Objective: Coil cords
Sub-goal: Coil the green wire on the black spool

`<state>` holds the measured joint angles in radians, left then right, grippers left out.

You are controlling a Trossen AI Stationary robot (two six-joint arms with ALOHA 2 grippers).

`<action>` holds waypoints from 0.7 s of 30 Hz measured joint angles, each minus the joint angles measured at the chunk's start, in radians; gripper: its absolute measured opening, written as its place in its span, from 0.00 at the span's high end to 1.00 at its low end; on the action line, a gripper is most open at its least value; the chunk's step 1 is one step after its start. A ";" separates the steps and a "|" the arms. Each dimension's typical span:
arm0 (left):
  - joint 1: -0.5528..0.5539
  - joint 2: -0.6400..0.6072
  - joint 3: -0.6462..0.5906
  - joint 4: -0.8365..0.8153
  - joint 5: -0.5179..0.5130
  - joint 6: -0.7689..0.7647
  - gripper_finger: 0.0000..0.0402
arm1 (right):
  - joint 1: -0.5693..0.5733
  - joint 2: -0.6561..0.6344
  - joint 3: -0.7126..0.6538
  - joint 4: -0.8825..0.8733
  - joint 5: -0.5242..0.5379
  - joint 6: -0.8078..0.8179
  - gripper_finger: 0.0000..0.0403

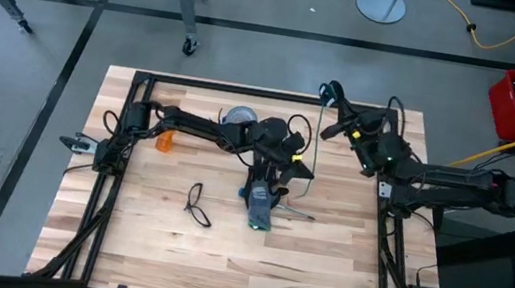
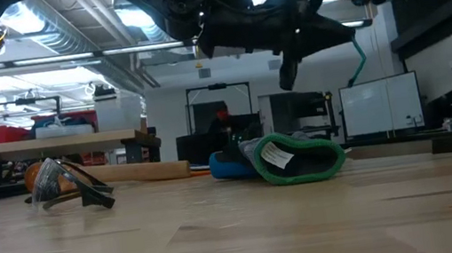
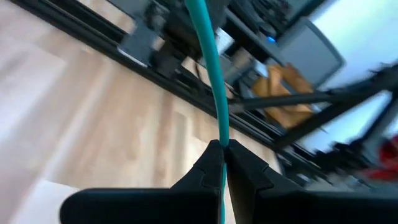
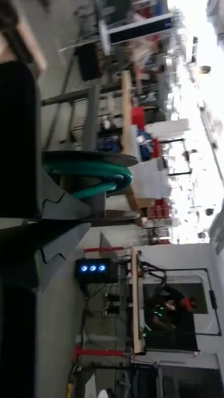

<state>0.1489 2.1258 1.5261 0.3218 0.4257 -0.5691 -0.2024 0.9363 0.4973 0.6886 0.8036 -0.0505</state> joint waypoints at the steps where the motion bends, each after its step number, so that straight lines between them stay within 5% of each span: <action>1: 0.004 0.000 0.000 -0.001 0.036 -0.010 1.00 | 0.000 0.000 0.000 -0.029 0.000 0.014 1.00; 11: 0.045 -0.044 0.001 -0.082 0.141 0.007 1.00 | -0.001 0.000 0.000 -0.223 -0.011 0.089 1.00; 21: 0.035 -0.045 0.037 -0.085 0.196 0.051 1.00 | -0.001 0.000 0.000 -0.186 -0.049 0.099 1.00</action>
<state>0.1841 2.0811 1.5633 0.2371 0.6216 -0.5177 -0.2031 0.9364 0.4976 0.5023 0.7550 0.0481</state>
